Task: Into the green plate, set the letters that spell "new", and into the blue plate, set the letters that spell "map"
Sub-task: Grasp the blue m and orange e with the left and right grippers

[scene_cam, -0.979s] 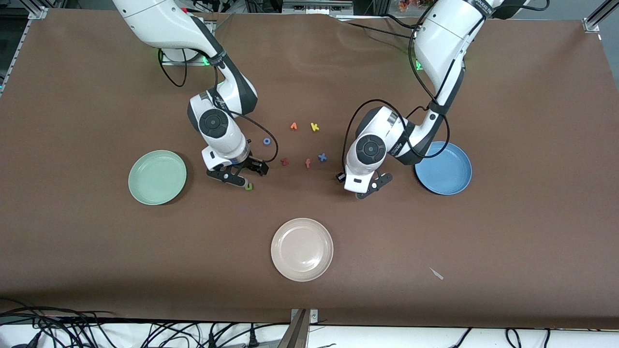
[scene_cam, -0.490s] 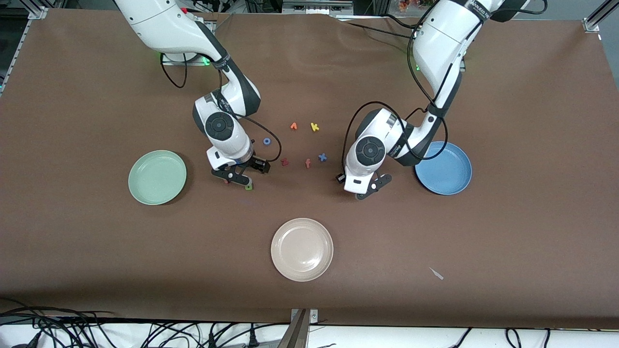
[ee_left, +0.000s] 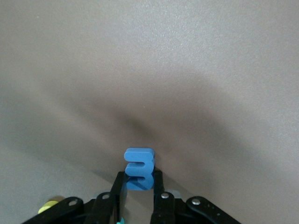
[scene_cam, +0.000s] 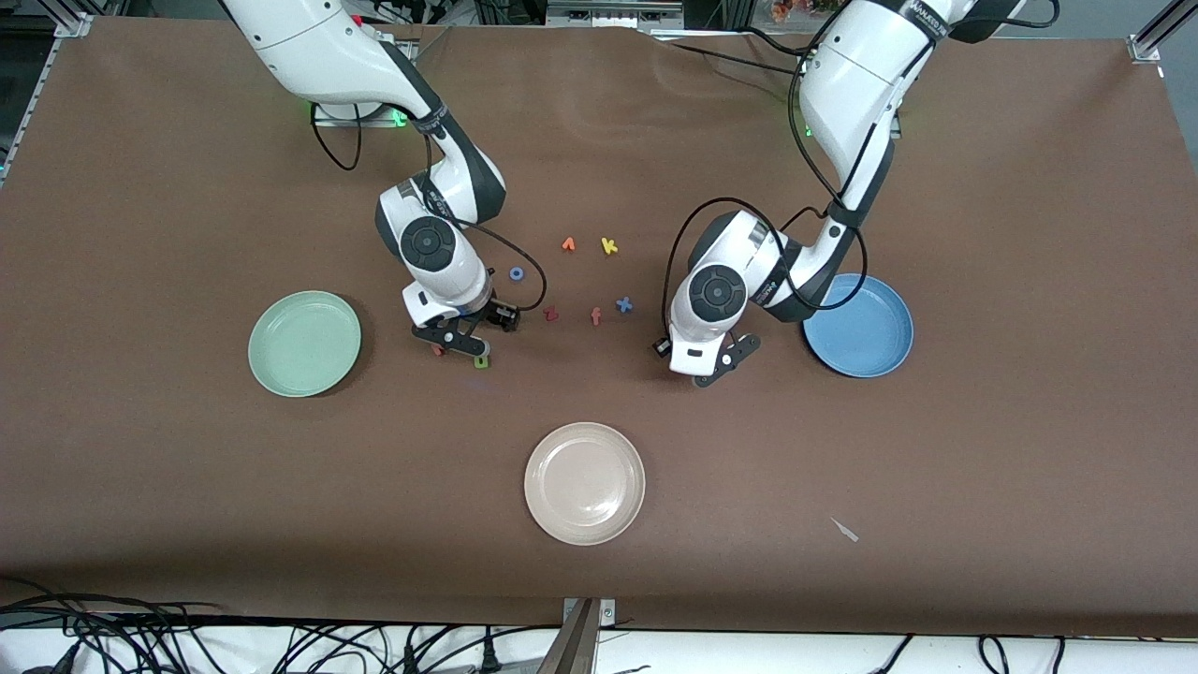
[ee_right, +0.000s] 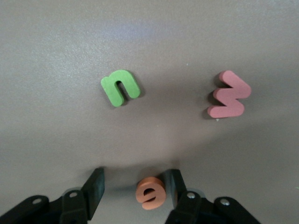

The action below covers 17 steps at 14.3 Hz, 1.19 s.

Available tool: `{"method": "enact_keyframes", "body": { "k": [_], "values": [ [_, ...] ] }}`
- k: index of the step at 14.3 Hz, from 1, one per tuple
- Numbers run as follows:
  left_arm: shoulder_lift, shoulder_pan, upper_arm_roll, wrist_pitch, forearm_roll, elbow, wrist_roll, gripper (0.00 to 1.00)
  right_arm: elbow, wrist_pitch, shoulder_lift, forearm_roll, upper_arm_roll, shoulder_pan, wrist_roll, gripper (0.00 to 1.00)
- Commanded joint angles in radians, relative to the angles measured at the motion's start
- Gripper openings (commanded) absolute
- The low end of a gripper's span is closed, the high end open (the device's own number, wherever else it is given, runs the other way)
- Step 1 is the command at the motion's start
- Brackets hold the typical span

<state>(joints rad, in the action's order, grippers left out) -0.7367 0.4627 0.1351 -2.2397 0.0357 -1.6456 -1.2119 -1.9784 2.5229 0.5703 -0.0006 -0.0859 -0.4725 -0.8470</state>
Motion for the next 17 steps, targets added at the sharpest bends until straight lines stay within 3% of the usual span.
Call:
{"method": "enact_keyframes", "body": {
  "k": [1,3,9,14,15,17],
  "values": [
    [0.019,0.002,-0.011,0.005,0.006,0.015,-0.014,0.00,-0.014,-0.001,-0.007,0.007,-0.005,0.002,0.006,0.57],
    [0.049,-0.004,-0.020,0.053,0.004,0.015,0.000,0.01,-0.014,-0.016,-0.007,0.005,-0.009,0.003,0.009,0.50],
    [0.178,-0.104,-0.029,0.325,-0.013,0.000,0.284,0.02,-0.014,-0.021,-0.004,0.004,-0.014,0.003,0.026,0.30],
    [0.189,-0.153,-0.025,0.402,-0.227,-0.074,0.337,0.02,0.000,-0.022,-0.006,0.004,-0.021,0.009,0.045,0.21],
    [0.191,-0.174,-0.025,0.402,-0.244,-0.088,0.357,0.02,0.021,-0.044,-0.010,0.005,-0.023,0.017,0.048,0.19],
    [0.209,-0.237,-0.022,0.402,-0.246,-0.112,0.475,0.02,0.129,-0.213,-0.013,0.005,-0.021,0.047,0.080,0.16]
  ]
}}
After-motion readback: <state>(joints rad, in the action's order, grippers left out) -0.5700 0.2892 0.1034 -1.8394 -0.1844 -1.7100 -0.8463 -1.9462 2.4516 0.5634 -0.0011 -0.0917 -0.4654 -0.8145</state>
